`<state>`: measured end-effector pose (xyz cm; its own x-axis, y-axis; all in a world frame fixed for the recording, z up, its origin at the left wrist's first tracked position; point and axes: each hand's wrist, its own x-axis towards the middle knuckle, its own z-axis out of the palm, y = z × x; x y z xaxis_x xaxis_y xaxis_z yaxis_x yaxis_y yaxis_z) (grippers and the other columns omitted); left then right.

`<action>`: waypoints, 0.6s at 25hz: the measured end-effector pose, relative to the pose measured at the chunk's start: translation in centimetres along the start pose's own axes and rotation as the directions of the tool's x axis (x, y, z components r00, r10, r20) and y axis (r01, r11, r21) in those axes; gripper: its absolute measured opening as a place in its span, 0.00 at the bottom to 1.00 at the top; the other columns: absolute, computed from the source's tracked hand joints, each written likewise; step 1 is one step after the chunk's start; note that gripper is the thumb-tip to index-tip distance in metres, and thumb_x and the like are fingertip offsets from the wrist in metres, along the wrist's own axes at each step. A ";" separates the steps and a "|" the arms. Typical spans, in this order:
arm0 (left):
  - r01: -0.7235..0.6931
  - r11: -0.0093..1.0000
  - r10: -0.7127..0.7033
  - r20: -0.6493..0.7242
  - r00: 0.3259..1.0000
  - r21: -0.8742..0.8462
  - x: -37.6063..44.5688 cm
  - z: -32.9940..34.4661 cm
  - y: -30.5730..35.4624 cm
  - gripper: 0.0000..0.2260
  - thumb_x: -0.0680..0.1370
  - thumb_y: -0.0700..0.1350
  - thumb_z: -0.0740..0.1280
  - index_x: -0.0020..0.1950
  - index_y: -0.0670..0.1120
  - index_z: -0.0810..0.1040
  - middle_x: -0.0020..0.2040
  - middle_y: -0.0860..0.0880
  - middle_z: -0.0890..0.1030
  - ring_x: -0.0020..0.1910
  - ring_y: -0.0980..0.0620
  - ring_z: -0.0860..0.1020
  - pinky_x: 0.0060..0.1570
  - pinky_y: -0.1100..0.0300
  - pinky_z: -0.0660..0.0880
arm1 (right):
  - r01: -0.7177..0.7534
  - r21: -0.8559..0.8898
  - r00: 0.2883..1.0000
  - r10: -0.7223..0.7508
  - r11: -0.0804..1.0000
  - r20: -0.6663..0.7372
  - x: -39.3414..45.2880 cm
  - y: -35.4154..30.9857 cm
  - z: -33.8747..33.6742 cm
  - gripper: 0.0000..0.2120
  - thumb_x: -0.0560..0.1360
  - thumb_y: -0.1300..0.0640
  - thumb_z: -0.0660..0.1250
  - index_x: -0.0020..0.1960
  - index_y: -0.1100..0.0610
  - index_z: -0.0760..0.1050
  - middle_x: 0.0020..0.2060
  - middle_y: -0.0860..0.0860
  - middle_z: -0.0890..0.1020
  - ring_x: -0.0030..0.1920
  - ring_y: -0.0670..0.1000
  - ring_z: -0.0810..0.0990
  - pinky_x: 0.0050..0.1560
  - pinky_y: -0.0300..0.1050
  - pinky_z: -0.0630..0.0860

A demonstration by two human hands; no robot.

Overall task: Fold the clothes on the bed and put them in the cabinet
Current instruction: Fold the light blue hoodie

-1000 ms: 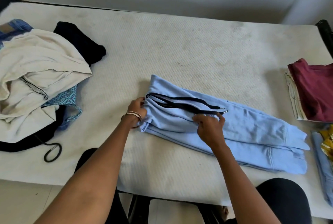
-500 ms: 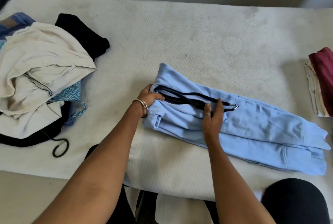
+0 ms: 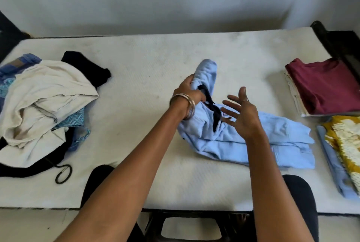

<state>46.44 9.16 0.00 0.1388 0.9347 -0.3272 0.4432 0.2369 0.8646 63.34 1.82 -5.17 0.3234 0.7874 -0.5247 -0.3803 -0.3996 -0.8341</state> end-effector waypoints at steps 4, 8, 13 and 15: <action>-0.147 0.989 0.131 0.410 0.903 0.008 -3.9 10.0 5.3 0.25 0.75 0.36 0.67 0.70 0.49 0.69 0.51 0.45 0.80 0.45 0.52 0.81 0.43 0.61 0.76 | 0.046 -0.107 0.980 -0.024 0.993 0.197 -3.7 -4.3 -5.6 0.34 0.61 0.33 0.72 0.58 0.57 0.78 0.42 0.52 0.85 0.38 0.52 0.84 0.37 0.46 0.80; 0.135 0.923 0.151 0.662 0.734 -0.360 -5.4 14.3 4.9 0.21 0.79 0.28 0.55 0.67 0.45 0.73 0.44 0.46 0.81 0.42 0.52 0.82 0.50 0.58 0.78 | 0.144 -0.103 0.989 -0.146 0.984 -0.008 -3.5 -4.1 -15.0 0.25 0.64 0.65 0.77 0.60 0.65 0.76 0.46 0.59 0.85 0.46 0.58 0.84 0.43 0.49 0.83; 0.208 0.976 -0.211 0.062 0.975 0.058 -2.0 15.1 -2.6 0.09 0.75 0.41 0.68 0.55 0.47 0.79 0.54 0.43 0.82 0.43 0.47 0.78 0.41 0.59 0.74 | -0.064 -0.504 0.923 -0.141 0.861 -0.359 -0.5 -0.9 -24.0 0.24 0.70 0.71 0.73 0.64 0.64 0.73 0.52 0.59 0.80 0.55 0.61 0.78 0.47 0.45 0.78; 0.256 0.945 -0.283 0.112 0.953 0.205 -1.2 14.8 -5.8 0.23 0.75 0.48 0.71 0.69 0.46 0.71 0.65 0.46 0.75 0.57 0.46 0.76 0.52 0.59 0.72 | -0.307 -0.623 0.805 -0.152 0.719 -0.573 0.3 1.9 -24.5 0.29 0.74 0.62 0.72 0.72 0.58 0.66 0.65 0.63 0.74 0.66 0.64 0.71 0.63 0.57 0.68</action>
<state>56.79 2.74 -10.30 0.1062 0.7938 -0.5989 0.6359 0.4088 0.6546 83.95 -10.15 -11.06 0.8148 0.4263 -0.3929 0.1674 -0.8218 -0.5446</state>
